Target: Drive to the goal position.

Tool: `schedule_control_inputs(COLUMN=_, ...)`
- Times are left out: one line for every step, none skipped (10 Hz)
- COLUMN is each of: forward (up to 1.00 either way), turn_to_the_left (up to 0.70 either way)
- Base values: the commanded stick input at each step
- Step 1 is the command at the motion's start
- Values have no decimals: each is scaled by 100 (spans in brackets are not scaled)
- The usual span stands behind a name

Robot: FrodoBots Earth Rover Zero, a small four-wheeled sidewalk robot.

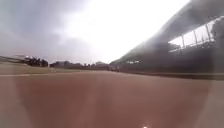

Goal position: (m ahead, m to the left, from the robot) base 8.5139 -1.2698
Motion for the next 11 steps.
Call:
schedule_control_inputs(forward=70, turn_to_the_left=0)
schedule_control_inputs(forward=70, turn_to_the_left=0)
schedule_control_inputs(forward=70, turn_to_the_left=0)
schedule_control_inputs(forward=70, turn_to_the_left=0)
schedule_control_inputs(forward=70, turn_to_the_left=0)
schedule_control_inputs(forward=70, turn_to_the_left=0)
schedule_control_inputs(forward=70, turn_to_the_left=0)
schedule_control_inputs(forward=70, turn_to_the_left=0)
schedule_control_inputs(forward=70, turn_to_the_left=0)
schedule_control_inputs(forward=70, turn_to_the_left=0)
schedule_control_inputs(forward=70, turn_to_the_left=0)
